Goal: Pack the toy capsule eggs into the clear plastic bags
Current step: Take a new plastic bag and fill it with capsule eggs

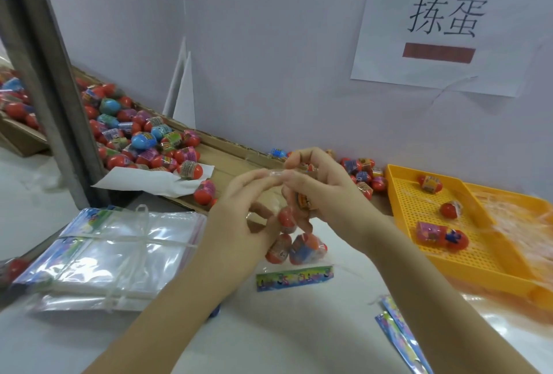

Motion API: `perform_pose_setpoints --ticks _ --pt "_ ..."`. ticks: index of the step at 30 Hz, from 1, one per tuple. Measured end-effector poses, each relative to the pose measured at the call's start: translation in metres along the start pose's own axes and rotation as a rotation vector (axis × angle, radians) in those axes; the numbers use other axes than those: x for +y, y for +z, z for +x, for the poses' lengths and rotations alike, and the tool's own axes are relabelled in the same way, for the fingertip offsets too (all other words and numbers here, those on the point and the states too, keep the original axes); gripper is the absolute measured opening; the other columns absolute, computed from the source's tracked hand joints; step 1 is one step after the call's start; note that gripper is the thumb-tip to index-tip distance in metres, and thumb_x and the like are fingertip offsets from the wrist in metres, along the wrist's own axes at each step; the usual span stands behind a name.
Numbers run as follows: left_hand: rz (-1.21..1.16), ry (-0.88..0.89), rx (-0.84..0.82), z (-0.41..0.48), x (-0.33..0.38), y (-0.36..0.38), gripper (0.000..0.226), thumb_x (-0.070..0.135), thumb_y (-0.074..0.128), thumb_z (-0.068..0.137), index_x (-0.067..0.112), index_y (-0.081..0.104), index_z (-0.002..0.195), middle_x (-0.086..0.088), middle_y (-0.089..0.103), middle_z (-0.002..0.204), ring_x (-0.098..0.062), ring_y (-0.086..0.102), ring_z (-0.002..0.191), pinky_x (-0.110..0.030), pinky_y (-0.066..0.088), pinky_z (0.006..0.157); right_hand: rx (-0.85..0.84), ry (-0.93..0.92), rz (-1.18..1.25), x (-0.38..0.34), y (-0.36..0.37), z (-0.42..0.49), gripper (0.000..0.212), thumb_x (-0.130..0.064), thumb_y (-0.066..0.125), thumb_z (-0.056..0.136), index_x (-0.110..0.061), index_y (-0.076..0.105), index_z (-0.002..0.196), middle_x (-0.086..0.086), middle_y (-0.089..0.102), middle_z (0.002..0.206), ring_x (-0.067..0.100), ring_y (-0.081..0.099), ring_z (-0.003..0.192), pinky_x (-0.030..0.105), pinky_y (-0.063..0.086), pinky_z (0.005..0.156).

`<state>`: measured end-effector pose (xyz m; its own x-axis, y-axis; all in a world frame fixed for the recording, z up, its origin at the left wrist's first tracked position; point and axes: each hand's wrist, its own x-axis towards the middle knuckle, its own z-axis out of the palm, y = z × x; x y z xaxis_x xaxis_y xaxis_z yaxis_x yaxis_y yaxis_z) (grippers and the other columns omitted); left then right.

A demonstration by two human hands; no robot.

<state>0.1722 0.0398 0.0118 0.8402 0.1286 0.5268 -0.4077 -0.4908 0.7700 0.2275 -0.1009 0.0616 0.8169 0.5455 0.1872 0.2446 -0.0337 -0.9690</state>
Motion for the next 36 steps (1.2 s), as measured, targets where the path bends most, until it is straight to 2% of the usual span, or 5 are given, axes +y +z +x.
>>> perform_pose_setpoints --ticks 6,11,17,28,36 --pt "-0.109 -0.098 -0.014 -0.001 0.005 -0.003 0.009 0.035 0.061 0.079 0.039 0.061 0.087 0.013 0.033 0.145 0.033 0.029 0.114 0.003 0.038 0.083 -0.010 -0.084 0.213 -0.002 -0.005 -0.001 0.008 -0.006 0.050 0.095 -0.012 0.047 0.090 0.007 0.054 0.064 0.021 0.040 0.049 0.029 0.034 0.040" --pt "-0.316 -0.183 -0.037 0.005 0.005 -0.007 0.011 0.016 0.059 0.089 0.020 0.057 0.078 0.002 0.051 0.140 -0.035 0.067 0.089 -0.064 0.054 0.076 0.076 -0.105 0.127 -0.005 -0.007 -0.001 0.005 -0.014 0.051 0.096 -0.015 0.050 0.091 0.005 0.055 0.072 0.016 0.042 0.050 0.027 0.033 0.041" --pt "-0.258 -0.077 -0.030 0.002 0.006 -0.006 0.010 0.024 0.060 0.084 0.032 0.061 0.077 0.017 0.048 0.136 0.024 0.033 0.126 -0.004 0.046 0.082 0.115 -0.168 0.207 -0.025 -0.016 -0.003 0.026 -0.006 0.045 0.063 -0.017 0.038 0.085 0.000 0.039 0.071 0.012 0.041 0.053 0.023 0.039 0.051" --pt "-0.237 0.030 0.014 -0.001 0.009 -0.004 0.018 0.010 0.061 0.091 0.026 0.062 0.084 0.014 0.038 0.144 0.025 0.045 0.115 -0.002 0.045 0.077 0.121 -0.253 -0.853 -0.017 -0.010 -0.007 0.007 -0.043 0.050 0.093 -0.046 0.055 0.088 -0.031 0.058 0.102 0.002 0.045 0.120 0.037 0.021 0.105" --pt "-0.375 -0.075 0.022 0.001 0.010 -0.008 0.031 0.014 0.060 0.092 0.039 0.062 0.074 0.020 0.052 0.138 -0.006 0.061 0.067 -0.018 0.051 0.061 0.202 -0.216 -0.465 -0.015 -0.010 -0.006 0.039 -0.065 0.052 0.082 -0.061 0.041 0.119 -0.016 0.033 0.148 0.005 0.030 0.136 0.045 0.032 0.111"
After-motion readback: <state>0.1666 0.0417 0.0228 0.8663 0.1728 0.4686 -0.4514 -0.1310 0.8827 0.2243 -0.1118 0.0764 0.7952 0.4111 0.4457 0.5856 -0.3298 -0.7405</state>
